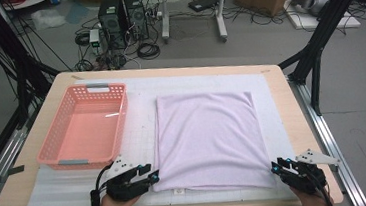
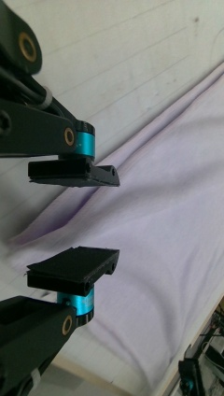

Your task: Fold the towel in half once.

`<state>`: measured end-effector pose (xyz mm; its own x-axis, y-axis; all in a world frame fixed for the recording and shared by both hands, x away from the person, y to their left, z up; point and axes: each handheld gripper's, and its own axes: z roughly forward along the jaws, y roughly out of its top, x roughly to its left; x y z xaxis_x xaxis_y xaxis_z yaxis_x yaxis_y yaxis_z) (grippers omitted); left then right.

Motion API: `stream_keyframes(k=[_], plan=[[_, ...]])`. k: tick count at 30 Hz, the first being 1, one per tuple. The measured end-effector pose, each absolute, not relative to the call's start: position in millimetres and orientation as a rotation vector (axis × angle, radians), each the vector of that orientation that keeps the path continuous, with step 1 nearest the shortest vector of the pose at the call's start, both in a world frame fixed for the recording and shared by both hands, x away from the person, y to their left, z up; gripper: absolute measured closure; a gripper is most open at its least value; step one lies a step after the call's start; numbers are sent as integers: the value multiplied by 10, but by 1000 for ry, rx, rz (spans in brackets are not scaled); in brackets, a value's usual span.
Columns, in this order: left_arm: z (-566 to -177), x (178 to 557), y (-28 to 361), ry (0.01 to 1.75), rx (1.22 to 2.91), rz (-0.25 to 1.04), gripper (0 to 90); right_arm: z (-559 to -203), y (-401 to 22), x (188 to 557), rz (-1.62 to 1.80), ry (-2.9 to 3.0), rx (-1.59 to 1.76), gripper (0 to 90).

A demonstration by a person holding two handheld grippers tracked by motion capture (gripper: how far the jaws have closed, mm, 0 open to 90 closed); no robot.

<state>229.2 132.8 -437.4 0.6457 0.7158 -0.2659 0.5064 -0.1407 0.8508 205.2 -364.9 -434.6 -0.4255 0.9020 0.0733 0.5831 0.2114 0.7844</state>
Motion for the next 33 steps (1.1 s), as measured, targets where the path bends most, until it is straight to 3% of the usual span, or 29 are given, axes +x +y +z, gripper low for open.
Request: stream_keyframes(k=[6,10,16,20,27,31,33], plan=[[-4369,2608,1238,965,1808,263,647,-4301,-3652,2095,1101,2078,1357,657],[-4390,2874,1225,966,1815,255,640,-4301,-3682,2165,1108,2080,1356,656],[-4485,3079,1218,882,1791,354,629,-4303,-3697,2310,1144,2089,1335,631],[-4455,3211,1180,952,1832,385,596,-4317,-3690,2429,1174,2088,1322,573],[-4481,3449,1031,1029,1899,378,603,-4328,-3712,2547,1170,2094,1326,567],[-4507,3462,949,1031,1974,424,682,-4343,-3720,2571,1168,2094,1330,567],[-4506,3451,923,1018,1997,451,794,-4346,-3718,2568,1166,2101,1330,568]])
